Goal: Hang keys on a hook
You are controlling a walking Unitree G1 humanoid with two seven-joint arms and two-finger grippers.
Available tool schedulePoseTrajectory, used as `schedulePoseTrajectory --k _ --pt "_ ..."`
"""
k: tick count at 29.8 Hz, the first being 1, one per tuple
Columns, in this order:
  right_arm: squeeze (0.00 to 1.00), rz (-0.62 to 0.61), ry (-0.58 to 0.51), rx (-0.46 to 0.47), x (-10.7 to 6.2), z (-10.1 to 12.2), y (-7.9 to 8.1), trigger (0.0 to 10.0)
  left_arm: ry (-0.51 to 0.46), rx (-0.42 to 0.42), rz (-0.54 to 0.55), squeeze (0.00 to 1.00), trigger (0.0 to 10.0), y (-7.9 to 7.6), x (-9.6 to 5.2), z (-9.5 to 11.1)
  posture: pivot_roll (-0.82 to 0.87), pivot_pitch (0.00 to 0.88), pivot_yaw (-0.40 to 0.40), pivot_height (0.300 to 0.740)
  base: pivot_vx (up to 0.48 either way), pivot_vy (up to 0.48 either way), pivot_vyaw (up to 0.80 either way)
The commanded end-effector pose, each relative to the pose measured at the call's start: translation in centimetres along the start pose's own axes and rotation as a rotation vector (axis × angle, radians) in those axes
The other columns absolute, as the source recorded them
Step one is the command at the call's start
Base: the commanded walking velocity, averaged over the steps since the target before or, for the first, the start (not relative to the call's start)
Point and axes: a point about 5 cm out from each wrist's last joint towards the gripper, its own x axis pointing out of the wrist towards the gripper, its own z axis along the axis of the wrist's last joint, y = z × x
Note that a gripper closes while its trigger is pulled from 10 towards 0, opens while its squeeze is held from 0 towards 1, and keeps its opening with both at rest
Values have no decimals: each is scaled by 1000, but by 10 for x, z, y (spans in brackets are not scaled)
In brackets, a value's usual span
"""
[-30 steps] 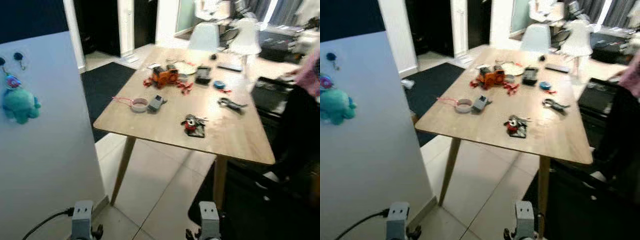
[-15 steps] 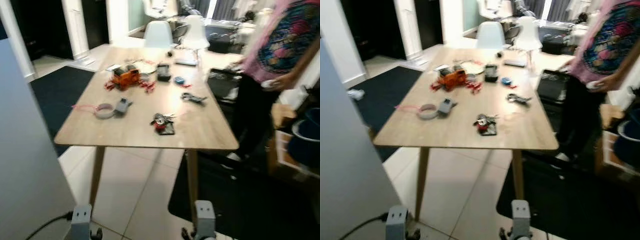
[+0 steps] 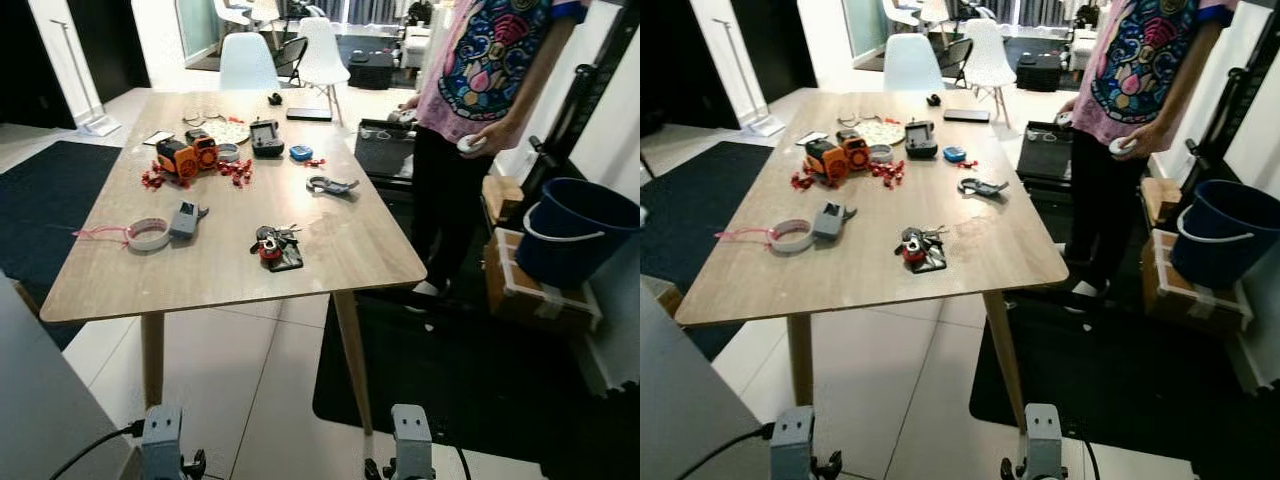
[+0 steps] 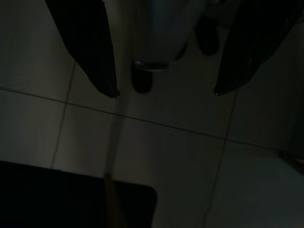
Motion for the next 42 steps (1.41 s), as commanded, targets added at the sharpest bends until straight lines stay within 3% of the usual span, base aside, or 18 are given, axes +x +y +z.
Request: schedulePoseTrajectory --k 1,12,29,42 --pt "0 0 -1 -6 -1 -1 -1 10000 15 -23 13 0 10000 2 0 -2 41 0 8 740 0 0 0" --pt "0 3 0 -11 -1 -2 -1 10000 -18 -11 9 0 10000 3 -1 1 39 3 9 740 0 0 0" --pt "0 3 2 -18 -1 -4 -2 10000 -4 -48 12 0 10000 5 -1 -1 36 0 3 740 334 0 0" --pt "0 10 -1 -24 -1 -2 -2 10000 -15 -58 18 0 10000 6 -1 1 40 0 1 740 0 0 0"
